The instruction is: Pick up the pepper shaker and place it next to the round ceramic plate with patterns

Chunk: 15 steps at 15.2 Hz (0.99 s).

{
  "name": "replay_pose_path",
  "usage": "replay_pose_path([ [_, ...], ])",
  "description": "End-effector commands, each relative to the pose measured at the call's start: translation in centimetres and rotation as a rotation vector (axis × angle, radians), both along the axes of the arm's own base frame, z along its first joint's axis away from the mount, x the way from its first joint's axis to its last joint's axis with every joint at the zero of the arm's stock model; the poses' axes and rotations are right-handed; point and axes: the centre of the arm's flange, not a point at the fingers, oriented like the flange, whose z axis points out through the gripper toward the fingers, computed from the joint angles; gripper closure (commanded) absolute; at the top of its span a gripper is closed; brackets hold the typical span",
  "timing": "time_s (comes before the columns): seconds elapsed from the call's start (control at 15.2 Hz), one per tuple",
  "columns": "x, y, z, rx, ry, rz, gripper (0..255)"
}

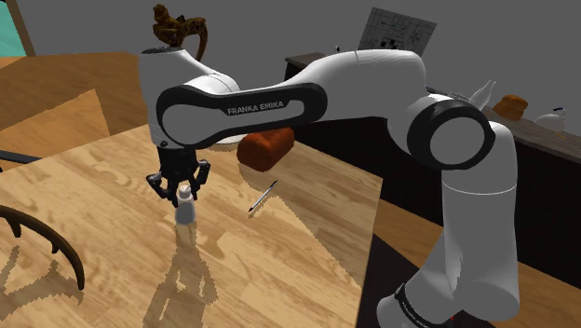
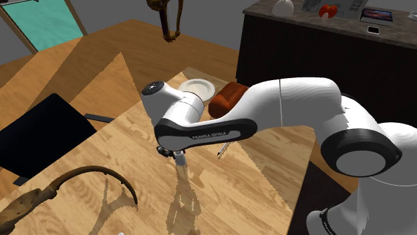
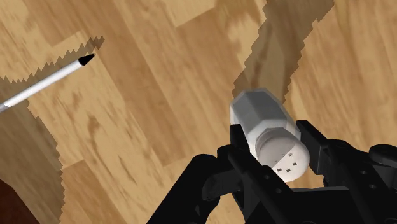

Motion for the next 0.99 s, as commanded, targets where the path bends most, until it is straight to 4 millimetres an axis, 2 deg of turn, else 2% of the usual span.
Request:
replay_pose_path([
  [0.0, 0.0, 0.0, 0.8, 0.0, 0.0, 0.0, 255],
  [0.92, 0.0, 0.0, 8.2, 0.0, 0.0, 0.0, 255],
])
